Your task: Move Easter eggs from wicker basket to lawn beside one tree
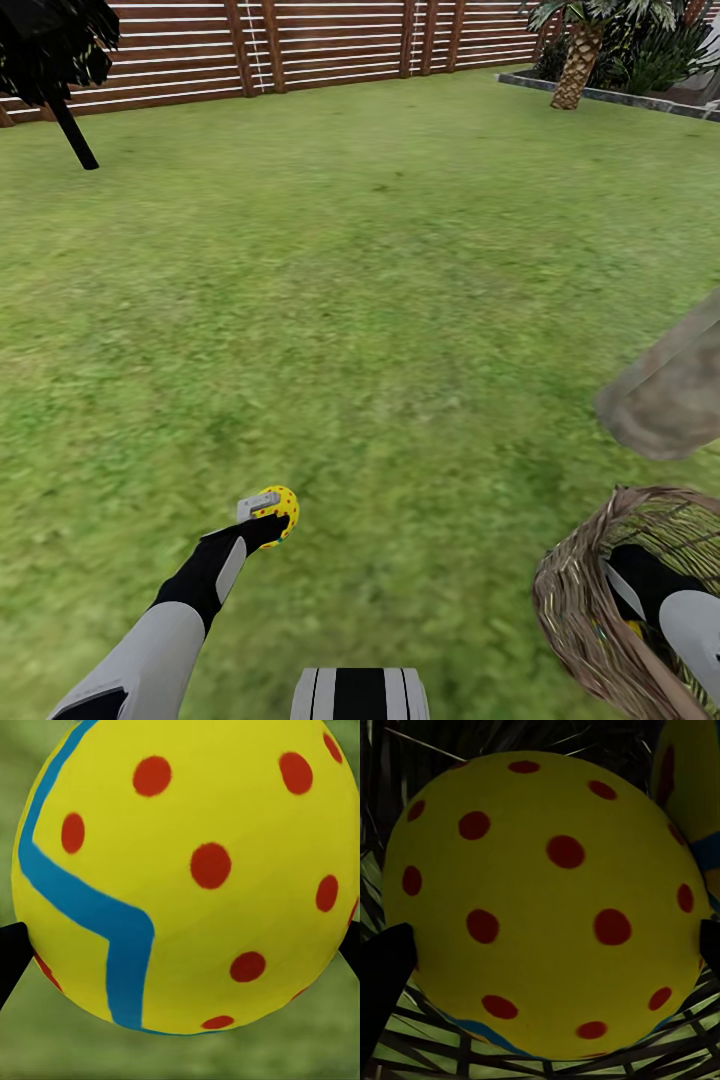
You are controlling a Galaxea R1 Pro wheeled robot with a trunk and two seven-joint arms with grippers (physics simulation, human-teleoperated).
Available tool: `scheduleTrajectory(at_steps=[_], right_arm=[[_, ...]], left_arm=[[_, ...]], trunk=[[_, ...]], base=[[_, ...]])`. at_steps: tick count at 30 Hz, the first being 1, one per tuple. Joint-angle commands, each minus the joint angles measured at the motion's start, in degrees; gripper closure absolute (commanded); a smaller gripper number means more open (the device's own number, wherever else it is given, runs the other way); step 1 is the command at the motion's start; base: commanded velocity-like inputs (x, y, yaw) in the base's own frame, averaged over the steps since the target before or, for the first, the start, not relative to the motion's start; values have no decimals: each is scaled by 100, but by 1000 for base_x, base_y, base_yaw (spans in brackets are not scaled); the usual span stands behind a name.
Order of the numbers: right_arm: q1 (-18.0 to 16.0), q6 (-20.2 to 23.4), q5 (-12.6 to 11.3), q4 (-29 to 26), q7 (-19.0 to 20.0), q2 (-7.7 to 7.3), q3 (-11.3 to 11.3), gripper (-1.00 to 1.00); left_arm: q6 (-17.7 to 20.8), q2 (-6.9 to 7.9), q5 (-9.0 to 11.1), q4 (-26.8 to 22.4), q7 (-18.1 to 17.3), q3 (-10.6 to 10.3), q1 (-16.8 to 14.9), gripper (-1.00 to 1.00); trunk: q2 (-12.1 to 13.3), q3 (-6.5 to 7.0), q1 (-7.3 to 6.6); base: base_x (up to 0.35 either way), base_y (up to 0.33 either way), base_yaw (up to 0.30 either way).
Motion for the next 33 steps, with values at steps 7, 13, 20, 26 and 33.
scheduleTrajectory(at_steps=[7,13,20,26,33], right_arm=[[6,27,-53,-7,6,-9,57,100],[6,11,-53,-15,6,-5,58,100],[6,13,-57,-10,6,-3,58,100],[6,11,-62,-13,6,-8,52,100],[6,-269,-75,45,41,3,53,100]], left_arm=[[37,-8,-22,-8,-27,42,-2,100],[37,-8,-22,-4,-27,42,-2,100],[37,-8,-22,-4,-27,42,-2,100],[37,-17,-22,5,-21,42,-2,100],[37,-24,-22,28,-18,42,-2,100]], trunk=[[-1,-5,0],[-1,-5,0],[-1,-5,0],[3,61,-8],[12,216,-26]], base=[[0,0,0],[0,0,0],[0,0,0],[0,0,0],[0,0,0]])
